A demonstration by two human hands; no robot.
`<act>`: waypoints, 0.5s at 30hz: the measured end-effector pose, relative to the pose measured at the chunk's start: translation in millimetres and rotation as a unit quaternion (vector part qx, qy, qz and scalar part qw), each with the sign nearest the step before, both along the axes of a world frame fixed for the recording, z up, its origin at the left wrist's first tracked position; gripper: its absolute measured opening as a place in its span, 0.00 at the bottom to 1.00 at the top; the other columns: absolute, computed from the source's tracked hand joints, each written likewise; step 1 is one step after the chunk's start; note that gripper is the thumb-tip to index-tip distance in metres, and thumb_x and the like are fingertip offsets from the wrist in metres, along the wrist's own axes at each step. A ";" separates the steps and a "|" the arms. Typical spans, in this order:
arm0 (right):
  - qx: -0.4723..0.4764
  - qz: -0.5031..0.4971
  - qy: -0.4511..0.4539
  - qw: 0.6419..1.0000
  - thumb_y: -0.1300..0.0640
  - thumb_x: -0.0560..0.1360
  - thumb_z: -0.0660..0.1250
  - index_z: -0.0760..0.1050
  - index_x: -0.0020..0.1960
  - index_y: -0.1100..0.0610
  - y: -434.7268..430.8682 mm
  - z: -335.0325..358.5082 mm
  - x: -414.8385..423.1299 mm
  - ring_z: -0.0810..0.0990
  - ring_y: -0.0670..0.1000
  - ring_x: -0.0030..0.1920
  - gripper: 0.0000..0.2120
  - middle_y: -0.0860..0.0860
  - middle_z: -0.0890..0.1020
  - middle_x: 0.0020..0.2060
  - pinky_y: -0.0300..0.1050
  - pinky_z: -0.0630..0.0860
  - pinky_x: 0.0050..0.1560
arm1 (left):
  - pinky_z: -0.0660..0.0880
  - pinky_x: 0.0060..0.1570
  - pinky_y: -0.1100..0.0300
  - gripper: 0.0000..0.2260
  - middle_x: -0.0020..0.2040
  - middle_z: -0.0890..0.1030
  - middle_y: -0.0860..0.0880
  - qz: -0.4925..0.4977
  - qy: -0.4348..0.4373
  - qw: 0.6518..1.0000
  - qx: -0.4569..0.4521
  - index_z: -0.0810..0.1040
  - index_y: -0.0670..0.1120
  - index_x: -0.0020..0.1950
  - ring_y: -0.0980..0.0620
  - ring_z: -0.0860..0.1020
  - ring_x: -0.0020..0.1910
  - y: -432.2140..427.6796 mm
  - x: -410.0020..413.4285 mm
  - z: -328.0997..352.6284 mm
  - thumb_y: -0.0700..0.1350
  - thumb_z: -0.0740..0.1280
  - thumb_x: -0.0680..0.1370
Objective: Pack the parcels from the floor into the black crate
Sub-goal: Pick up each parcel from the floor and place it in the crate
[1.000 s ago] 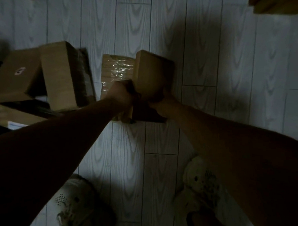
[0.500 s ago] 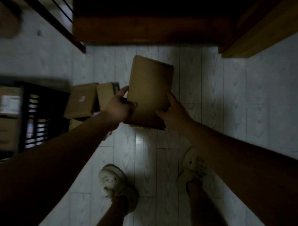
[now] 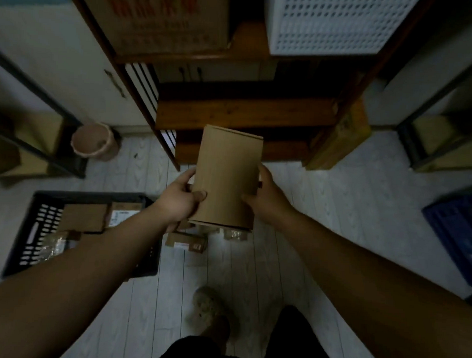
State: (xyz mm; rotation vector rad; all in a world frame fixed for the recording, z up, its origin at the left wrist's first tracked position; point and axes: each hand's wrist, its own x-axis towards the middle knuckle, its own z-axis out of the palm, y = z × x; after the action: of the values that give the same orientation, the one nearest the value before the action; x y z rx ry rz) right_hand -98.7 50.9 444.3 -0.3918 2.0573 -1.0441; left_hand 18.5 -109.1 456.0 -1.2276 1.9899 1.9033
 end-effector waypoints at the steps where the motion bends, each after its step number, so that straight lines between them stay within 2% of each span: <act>1: -0.011 -0.002 0.000 1.000 0.61 0.76 0.65 0.43 0.76 0.42 2.8 16.1 2.1 0.68 0.59 0.68 0.40 0.52 0.64 0.72 0.58 0.72 0.62 | 0.75 0.48 0.52 0.28 0.52 0.78 0.47 0.007 0.010 1.000 -0.004 0.60 0.56 0.73 0.46 0.78 0.51 3.2 3.5 14.4 0.39 0.64 0.77; 4: -0.049 -0.004 -0.003 0.999 0.67 0.74 0.63 0.49 0.74 0.40 13.8 58.7 10.5 0.72 0.58 0.63 0.39 0.52 0.71 0.65 0.62 0.74 0.59 | 0.74 0.49 0.52 0.27 0.54 0.77 0.49 0.019 0.050 0.998 -0.041 0.61 0.57 0.72 0.47 0.77 0.51 19.4 16.8 54.3 0.39 0.64 0.77; 6: -0.076 -0.011 0.001 0.997 0.67 0.73 0.66 0.51 0.73 0.39 22.1 81.7 16.4 0.73 0.56 0.62 0.40 0.51 0.73 0.64 0.64 0.74 0.59 | 0.75 0.49 0.52 0.28 0.54 0.77 0.49 0.037 0.073 0.994 -0.067 0.61 0.57 0.73 0.48 0.77 0.52 30.9 27.9 76.7 0.40 0.65 0.77; 10: -0.097 -0.001 0.018 0.995 0.63 0.73 0.68 0.54 0.71 0.39 41.5 117.3 29.5 0.77 0.56 0.58 0.37 0.51 0.77 0.60 0.59 0.78 0.55 | 0.78 0.33 0.54 0.26 0.51 0.76 0.51 0.055 0.056 0.995 -0.057 0.61 0.63 0.71 0.47 0.78 0.46 56.7 55.6 115.6 0.41 0.63 0.78; 12: -0.114 -0.014 0.033 0.993 0.63 0.72 0.70 0.53 0.71 0.40 49.0 134.3 36.4 0.75 0.56 0.61 0.38 0.50 0.75 0.61 0.52 0.76 0.54 | 0.79 0.30 0.56 0.26 0.49 0.75 0.51 0.050 0.044 0.996 -0.065 0.61 0.64 0.71 0.45 0.78 0.45 64.1 70.0 134.7 0.40 0.61 0.79; 15: -0.127 -0.101 0.110 0.981 0.58 0.71 0.72 0.45 0.75 0.41 54.3 162.5 40.5 0.68 0.55 0.68 0.46 0.50 0.63 0.71 0.49 0.70 0.58 | 0.78 0.31 0.57 0.26 0.50 0.74 0.53 -0.001 0.018 0.994 -0.104 0.61 0.65 0.70 0.46 0.78 0.47 63.4 89.9 168.7 0.41 0.61 0.78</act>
State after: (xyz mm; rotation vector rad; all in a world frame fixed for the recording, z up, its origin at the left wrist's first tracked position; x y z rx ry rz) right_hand -58.2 105.2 606.8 -0.4514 2.1988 -1.4499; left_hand 108.4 -45.7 624.8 -1.2454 2.2546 1.7652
